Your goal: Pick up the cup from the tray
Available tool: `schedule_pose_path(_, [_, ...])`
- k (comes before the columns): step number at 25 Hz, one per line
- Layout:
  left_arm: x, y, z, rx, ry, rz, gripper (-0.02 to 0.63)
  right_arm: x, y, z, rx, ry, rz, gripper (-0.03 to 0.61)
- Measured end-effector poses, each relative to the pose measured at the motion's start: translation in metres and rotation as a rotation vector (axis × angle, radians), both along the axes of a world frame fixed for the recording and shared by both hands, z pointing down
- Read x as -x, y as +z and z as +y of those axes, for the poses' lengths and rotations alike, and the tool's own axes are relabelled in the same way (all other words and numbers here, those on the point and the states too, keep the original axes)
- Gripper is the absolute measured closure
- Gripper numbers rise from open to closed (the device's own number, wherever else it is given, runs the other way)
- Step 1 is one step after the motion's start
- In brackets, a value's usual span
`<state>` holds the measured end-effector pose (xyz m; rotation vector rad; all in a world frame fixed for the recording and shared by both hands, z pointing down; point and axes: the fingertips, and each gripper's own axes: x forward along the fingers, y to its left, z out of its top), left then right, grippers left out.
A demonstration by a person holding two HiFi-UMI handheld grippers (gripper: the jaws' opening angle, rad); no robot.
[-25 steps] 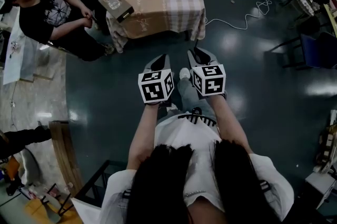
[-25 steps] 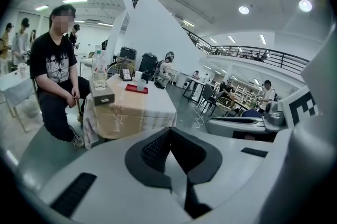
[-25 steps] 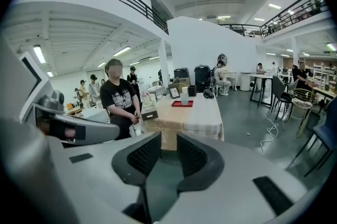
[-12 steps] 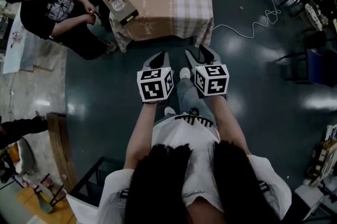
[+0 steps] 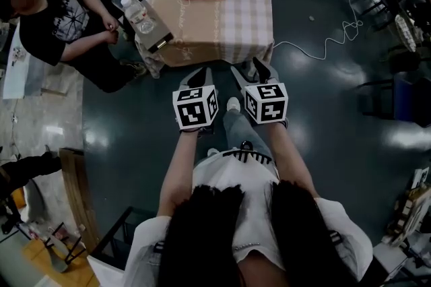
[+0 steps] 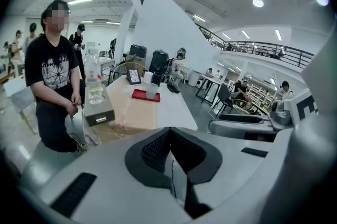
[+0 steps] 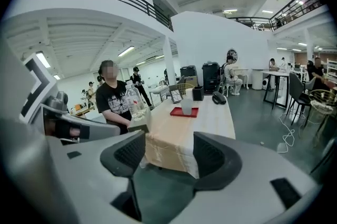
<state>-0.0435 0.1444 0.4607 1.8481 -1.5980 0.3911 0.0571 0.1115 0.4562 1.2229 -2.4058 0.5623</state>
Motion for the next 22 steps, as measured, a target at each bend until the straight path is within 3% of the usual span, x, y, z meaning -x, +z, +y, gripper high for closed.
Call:
schedule_pose_path(13, [-0.002,0.014,-0.114,0.054,-0.082,-0.014,0.609,0.004,0.007,-0.125,0.014,-0.091,-0.009,0.265])
schedule_pose_path(22, [0.008,0.021,-0.152,0.070,-0.134,-0.029,0.609,0.020,0.010,-0.172,0.015,-0.158,-0.022,0.258])
